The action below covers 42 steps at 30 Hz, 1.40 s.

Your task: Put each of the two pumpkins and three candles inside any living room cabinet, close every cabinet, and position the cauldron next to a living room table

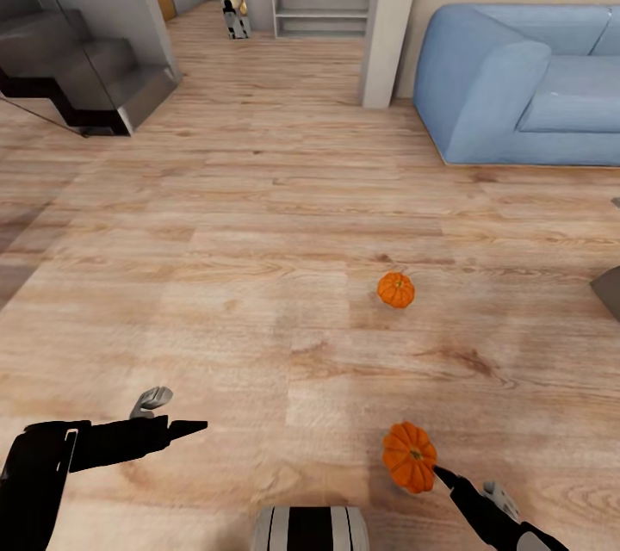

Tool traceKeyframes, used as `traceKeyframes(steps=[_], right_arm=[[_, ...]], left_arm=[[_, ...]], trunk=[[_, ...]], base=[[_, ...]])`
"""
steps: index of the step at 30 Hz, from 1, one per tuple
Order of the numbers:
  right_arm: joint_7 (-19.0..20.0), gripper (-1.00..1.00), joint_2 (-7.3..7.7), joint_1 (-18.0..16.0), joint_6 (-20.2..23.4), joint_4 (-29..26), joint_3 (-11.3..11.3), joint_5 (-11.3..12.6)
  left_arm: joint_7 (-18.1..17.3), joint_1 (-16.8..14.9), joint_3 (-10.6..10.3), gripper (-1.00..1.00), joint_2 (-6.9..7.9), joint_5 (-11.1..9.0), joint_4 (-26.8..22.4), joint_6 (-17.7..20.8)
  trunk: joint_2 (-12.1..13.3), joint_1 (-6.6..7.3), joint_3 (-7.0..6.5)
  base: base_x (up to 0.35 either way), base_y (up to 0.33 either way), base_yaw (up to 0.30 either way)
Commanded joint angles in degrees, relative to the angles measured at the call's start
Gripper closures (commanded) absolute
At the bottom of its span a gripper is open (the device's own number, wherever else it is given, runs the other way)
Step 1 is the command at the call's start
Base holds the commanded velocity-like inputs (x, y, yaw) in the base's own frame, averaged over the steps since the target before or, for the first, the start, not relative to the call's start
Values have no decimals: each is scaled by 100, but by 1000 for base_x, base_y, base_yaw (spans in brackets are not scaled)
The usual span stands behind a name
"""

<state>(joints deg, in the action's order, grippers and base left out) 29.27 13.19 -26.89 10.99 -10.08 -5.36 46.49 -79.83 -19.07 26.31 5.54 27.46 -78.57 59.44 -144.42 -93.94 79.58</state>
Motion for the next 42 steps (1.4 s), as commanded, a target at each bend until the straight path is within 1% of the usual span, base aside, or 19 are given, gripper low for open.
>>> traceKeyframes(steps=[1,7,14,30,42], right_arm=[[0,-100,0,0,0,0,0,0],[0,-100,-1,0,-3,5,0,0],[0,-100,-1,0,-7,6,0,0],[0,-100,-1,0,-9,6,0,0],[0,-100,-1,0,-9,6,0,0]], left_arm=[[-1,0,-1,-100,0,0,0,-1],[-6,0,-3,-100,50,-3,0,3],[-7,0,-3,-100,61,-4,0,5],[-16,0,5,-100,62,-4,0,6],[-16,0,1,-100,62,-5,0,0]], trunk=[[0,0,0],[0,0,0],[0,0,0],[-21,-41,354],[-21,-41,354]], base=[[72,53,0],[71,41,0],[54,25,0],[1,0,0],[27,20,0]])
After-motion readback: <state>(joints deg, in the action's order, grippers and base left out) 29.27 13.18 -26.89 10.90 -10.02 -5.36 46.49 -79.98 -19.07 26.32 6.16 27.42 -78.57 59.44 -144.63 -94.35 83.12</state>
